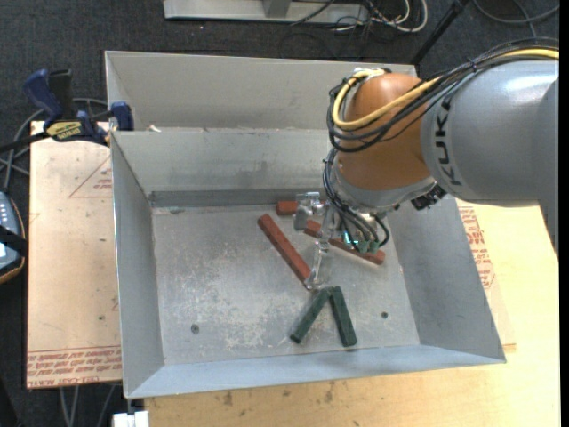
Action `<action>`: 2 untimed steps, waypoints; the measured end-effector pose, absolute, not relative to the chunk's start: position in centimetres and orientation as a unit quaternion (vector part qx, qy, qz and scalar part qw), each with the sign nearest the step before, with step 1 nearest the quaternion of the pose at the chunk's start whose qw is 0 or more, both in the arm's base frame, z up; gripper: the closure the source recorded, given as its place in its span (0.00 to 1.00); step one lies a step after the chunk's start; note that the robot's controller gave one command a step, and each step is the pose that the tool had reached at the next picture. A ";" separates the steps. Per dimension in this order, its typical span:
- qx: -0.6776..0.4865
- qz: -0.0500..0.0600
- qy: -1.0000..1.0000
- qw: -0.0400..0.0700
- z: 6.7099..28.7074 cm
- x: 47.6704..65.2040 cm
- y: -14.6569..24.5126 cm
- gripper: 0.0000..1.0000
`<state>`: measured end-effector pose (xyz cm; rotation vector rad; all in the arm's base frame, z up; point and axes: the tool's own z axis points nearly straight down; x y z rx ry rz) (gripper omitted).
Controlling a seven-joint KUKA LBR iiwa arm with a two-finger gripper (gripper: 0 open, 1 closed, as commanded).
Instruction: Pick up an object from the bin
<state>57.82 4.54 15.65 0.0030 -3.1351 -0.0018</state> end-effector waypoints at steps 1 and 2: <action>0.010 -0.001 -1.000 0.003 6.7 56.8 0.1 0.00; 0.018 -0.002 -1.000 -0.004 7.5 63.2 5.7 0.00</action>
Offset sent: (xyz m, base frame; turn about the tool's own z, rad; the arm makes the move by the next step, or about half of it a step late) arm -0.0091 -0.0431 -0.0865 -0.0230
